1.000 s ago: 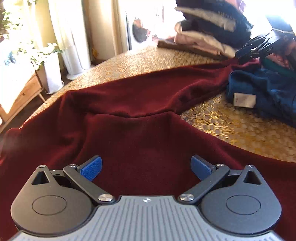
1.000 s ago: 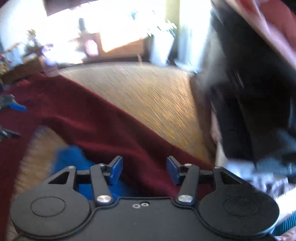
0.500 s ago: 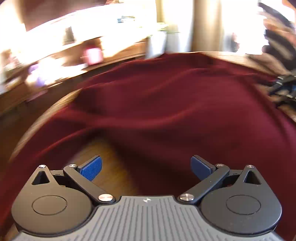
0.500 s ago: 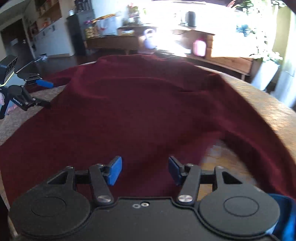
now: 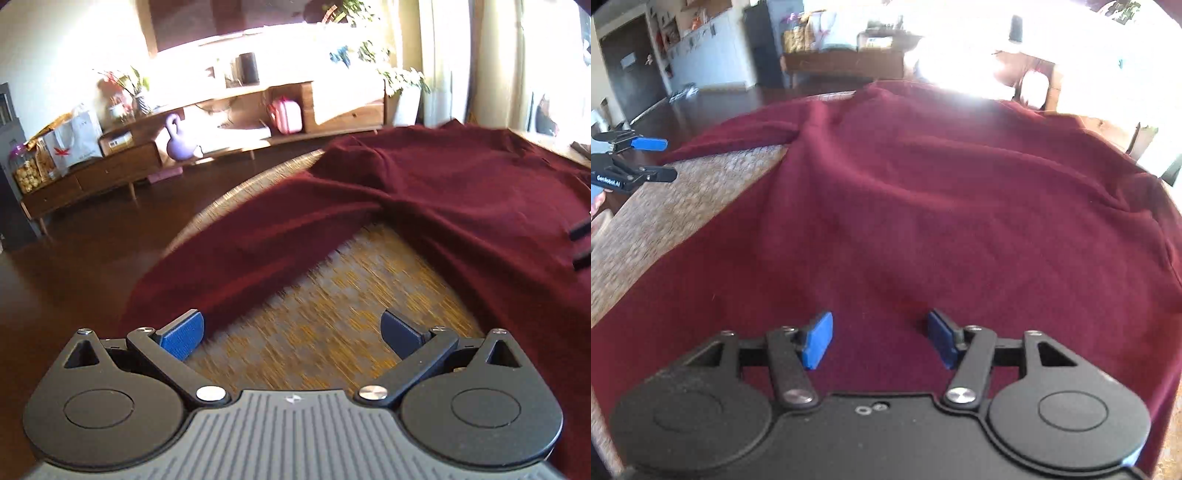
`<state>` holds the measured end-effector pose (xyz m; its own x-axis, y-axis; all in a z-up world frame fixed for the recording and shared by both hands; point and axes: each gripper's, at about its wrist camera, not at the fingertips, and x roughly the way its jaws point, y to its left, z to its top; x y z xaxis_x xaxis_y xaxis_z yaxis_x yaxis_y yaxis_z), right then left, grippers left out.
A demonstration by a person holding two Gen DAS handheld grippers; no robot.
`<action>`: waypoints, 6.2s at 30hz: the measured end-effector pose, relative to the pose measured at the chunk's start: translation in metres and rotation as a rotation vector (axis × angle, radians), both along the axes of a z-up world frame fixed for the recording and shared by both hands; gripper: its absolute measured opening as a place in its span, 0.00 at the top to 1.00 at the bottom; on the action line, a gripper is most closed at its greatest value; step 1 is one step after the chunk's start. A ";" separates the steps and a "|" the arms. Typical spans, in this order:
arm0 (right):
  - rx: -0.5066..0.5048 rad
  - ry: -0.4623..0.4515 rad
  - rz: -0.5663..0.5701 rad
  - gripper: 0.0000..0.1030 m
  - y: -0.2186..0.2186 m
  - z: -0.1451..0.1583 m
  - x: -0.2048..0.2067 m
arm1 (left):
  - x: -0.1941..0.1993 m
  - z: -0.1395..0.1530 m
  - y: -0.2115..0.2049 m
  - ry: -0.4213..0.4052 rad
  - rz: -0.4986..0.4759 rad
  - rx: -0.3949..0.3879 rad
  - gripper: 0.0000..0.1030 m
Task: Fold clothes
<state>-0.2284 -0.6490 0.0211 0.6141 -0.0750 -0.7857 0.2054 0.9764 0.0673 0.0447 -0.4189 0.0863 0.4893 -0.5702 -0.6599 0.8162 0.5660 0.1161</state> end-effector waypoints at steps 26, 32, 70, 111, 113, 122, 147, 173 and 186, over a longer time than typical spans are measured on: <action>-0.177 -0.081 -0.137 0.00 -0.023 0.036 0.088 | 0.013 -0.009 -0.012 0.051 -0.024 -0.106 0.00; -0.139 -0.148 -0.179 0.00 -0.068 0.049 0.193 | -0.058 -0.005 -0.055 0.142 -0.201 -0.143 0.00; -0.076 -0.086 -0.045 0.00 -0.049 -0.015 0.307 | -0.158 -0.044 -0.086 0.149 -0.460 -0.128 0.00; -0.062 -0.020 -0.280 0.00 -0.134 0.011 0.097 | -0.170 -0.034 -0.069 0.183 -0.384 -0.118 0.00; -0.063 -0.031 -0.214 0.00 -0.102 0.019 0.085 | -0.171 -0.032 -0.060 0.229 -0.360 -0.119 0.00; -0.022 -0.036 -0.038 0.00 0.004 0.030 0.041 | -0.184 -0.024 -0.025 0.304 -0.406 -0.091 0.00; -0.049 0.003 -0.133 0.00 0.104 0.004 -0.029 | -0.217 0.006 0.043 0.257 -0.460 -0.157 0.00; -0.073 -0.046 -0.203 0.00 0.131 0.018 -0.022 | -0.210 -0.001 0.065 0.225 -0.349 -0.068 0.00; -0.187 -0.186 0.059 0.00 0.168 0.053 0.105 | -0.073 0.020 0.112 0.106 -0.017 -0.101 0.00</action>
<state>-0.1231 -0.4815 0.0741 0.7541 -0.1679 -0.6350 0.1485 0.9853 -0.0841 -0.0279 -0.3065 0.1063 0.4091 -0.6444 -0.6461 0.8306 0.5562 -0.0287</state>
